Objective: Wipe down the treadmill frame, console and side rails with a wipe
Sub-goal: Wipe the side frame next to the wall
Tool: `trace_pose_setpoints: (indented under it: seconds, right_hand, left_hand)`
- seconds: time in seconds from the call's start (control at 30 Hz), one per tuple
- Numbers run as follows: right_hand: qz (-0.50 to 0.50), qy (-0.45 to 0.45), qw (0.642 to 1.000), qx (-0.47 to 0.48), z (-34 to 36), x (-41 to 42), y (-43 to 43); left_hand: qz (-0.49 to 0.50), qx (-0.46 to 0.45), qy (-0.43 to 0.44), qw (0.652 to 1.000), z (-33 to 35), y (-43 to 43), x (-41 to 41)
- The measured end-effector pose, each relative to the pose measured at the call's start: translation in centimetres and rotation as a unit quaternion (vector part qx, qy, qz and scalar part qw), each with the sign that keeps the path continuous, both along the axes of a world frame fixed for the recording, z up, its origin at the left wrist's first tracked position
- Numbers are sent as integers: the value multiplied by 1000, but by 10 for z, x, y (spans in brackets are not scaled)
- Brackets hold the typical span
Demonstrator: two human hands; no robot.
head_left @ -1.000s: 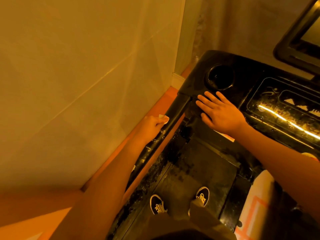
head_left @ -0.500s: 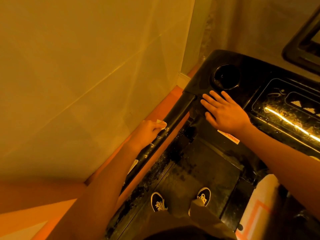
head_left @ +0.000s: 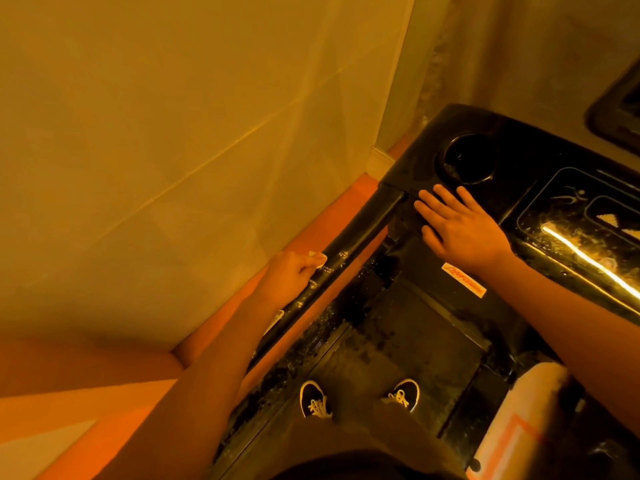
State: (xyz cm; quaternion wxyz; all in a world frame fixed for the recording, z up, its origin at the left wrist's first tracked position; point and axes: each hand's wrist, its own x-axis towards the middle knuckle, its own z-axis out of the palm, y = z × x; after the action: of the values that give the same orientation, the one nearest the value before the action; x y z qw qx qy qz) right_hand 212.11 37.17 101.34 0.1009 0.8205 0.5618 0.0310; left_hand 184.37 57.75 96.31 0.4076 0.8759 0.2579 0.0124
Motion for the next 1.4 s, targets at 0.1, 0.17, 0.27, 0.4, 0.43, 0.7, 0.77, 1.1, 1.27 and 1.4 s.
trace_pose_setpoints:
  seconds: [0.1,0.17,0.27,0.4,0.43,0.7,0.77,1.1,1.27,1.4]
  right_hand:
    - [-4,33,999,26,1,-7,10]
    - [36,76,996,39,-4,-20,27]
    - [99,162,981,35,-16,-40,72]
    - [118,178,976,-44,-44,-56,114]
    - [131,160,977,-46,-53,-58,116]
    - [161,84,983,13,-72,-60,113]
    - [160,83,983,12,-72,-61,113]
    - [160,70,984,32,-73,-62,113]
    - [153,77,985,13,-70,-63,114]
    - [129,153,980,-1,-60,-68,117]
  left_hand:
    - [-12,16,15,1000,1,-1,-5]
    - [-10,23,29,999,1,-2,-6]
    - [-4,36,38,999,1,-6,-7]
    - [29,44,23,998,10,-15,-11]
    - [33,46,25,998,14,-17,-13]
    - [99,63,70,991,5,-29,-33]
    - [113,67,74,989,7,-35,-26]
    - [104,76,136,982,16,-33,-61]
    - [81,80,125,986,30,-37,-40]
    - [72,85,120,986,25,-36,-66]
